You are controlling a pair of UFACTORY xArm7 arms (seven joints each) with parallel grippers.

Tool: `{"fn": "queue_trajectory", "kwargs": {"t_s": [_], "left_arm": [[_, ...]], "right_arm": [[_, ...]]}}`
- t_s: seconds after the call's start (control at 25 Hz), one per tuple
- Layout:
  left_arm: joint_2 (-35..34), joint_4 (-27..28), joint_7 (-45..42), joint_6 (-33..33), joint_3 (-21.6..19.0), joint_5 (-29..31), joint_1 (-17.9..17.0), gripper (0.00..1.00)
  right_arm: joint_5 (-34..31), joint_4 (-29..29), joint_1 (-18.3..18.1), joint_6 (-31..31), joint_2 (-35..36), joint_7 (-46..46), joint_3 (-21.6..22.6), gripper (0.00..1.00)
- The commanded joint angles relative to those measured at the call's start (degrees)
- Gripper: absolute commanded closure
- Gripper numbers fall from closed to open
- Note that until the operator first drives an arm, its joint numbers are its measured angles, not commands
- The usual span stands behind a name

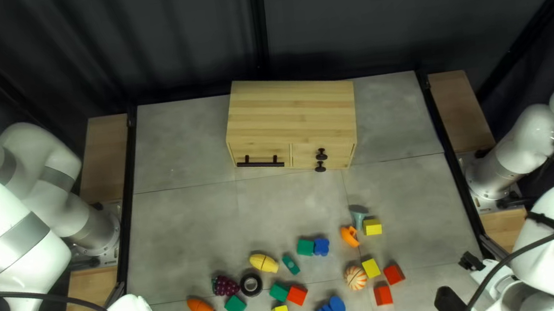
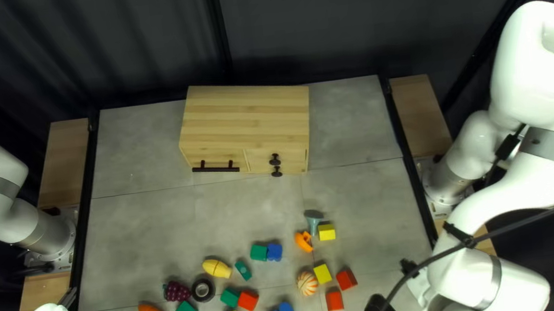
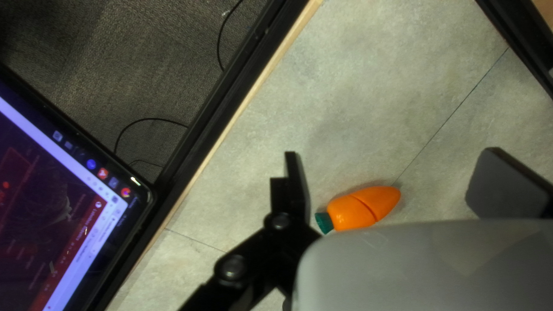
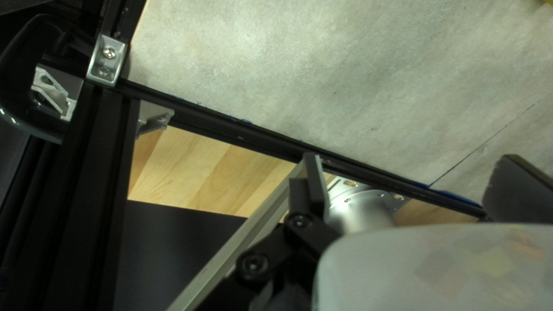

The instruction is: Open drawers and place objects into drawer and close

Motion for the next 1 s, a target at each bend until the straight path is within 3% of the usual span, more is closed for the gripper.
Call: {"fn": "queue_trajectory", "kwargs": {"t_s": [0.04,0.28,0.4,0.68,0.88,1.0], "left_arm": [[0.0,0.0,0.0,0.0,0.0,0.0,0.0,0.0],[-0.4,1.1,0.9,1.9,0.5,-0.5,0.6,0.0],[-0.4,4.1,3.0,6.3,2.7,2.3,2.7,0.0],[-4.6,4.0,6.5,7.9,6.8,9.8,6.7,0.0],[-7.2,4.2,19.9,8.0,8.4,16.7,8.0,0.0],[-10.8,1.1,33.2,4.1,11.9,13.3,9.8,0.0]], "right_arm": [[-0.7,2.3,-0.4,1.0,1.8,-0.6,-0.3,0.0],[-0.7,2.3,-0.4,1.0,1.8,-0.6,-0.3,0.0],[-0.7,2.3,-0.4,1.0,1.8,-0.6,-0.3,0.0],[-0.7,2.3,-0.4,1.0,1.8,-0.6,-0.3,0.0],[-0.7,2.3,-0.4,1.0,1.8,-0.6,-0.3,0.0],[-0.7,2.3,-0.4,1.0,1.8,-0.6,-0.3,0.0]]}}
